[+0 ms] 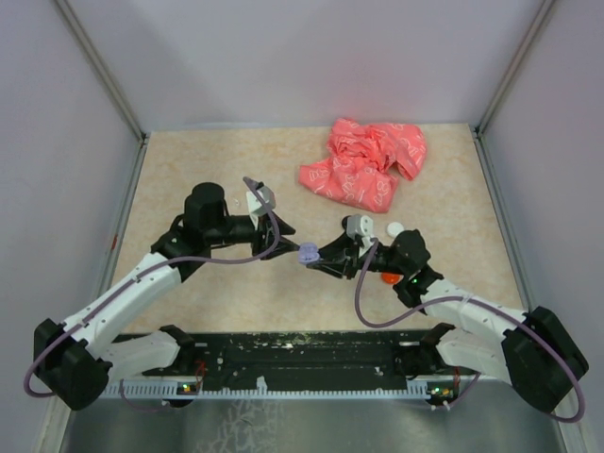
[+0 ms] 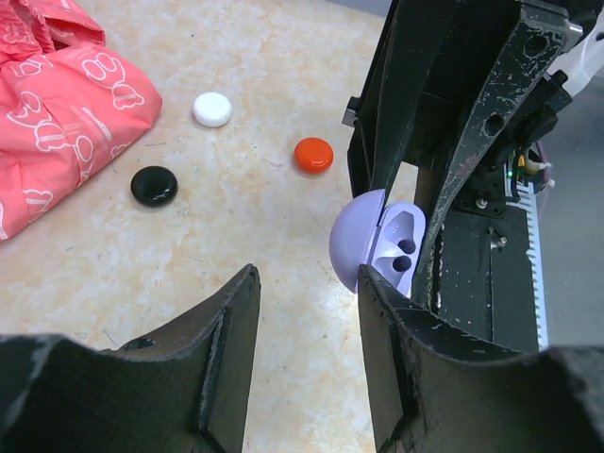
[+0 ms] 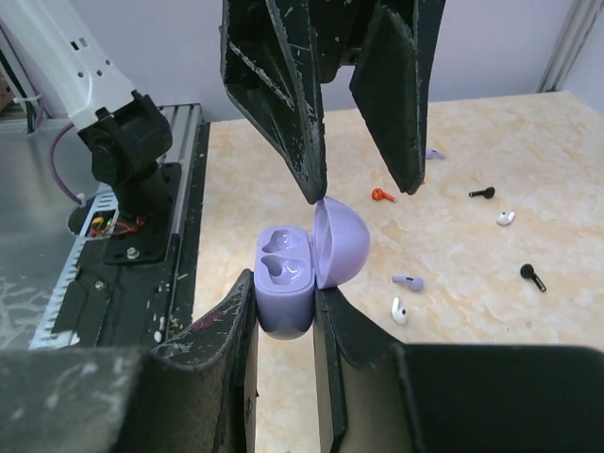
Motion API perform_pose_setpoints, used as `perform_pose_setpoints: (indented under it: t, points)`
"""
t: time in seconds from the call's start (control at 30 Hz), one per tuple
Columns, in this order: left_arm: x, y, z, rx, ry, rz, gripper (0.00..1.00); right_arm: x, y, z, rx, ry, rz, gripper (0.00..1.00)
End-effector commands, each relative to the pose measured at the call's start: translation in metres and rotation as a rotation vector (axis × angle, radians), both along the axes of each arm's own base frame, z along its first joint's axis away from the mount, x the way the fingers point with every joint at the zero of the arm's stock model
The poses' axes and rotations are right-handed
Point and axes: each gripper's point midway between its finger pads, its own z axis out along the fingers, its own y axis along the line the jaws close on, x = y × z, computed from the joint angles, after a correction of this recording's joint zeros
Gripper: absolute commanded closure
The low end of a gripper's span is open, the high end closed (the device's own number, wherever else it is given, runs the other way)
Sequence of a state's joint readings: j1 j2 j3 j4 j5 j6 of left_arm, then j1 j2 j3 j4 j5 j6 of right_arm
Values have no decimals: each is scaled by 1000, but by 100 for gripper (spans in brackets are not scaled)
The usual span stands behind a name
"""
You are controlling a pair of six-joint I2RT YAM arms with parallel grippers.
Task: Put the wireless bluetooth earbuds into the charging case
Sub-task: Open the charging case, then pick up the earbud from the center of the board.
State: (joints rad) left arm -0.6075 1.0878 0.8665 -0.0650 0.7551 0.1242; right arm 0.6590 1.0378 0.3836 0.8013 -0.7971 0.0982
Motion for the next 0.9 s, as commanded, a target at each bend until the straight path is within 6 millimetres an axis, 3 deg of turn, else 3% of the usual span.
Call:
perform_pose_setpoints:
  t: [0.0, 0.23, 0.4, 0.53, 0.63, 0.7, 0.87]
  points:
    - [11, 3, 12, -40, -17, 45, 49, -11, 1, 13, 37, -51, 64, 100]
    - [13, 9, 20, -58, -31, 66, 46, -4, -2, 14, 49, -72, 3, 100]
    - [35, 27, 24, -38, -42, 258, 43, 14, -16, 13, 61, -123, -153, 100]
    - [59, 56, 10, 29, 38, 515, 37, 22, -28, 8, 64, -145, -250, 100]
    - [66, 75, -4, 76, 90, 647, 28, 23, -34, 1, 56, -146, -285, 100]
    - [71, 87, -13, 111, 120, 731, 28, 23, -38, -1, 67, -149, -305, 100]
    - [76, 103, -37, 215, 182, 827, 21, 23, -44, -2, 72, -156, -336, 100]
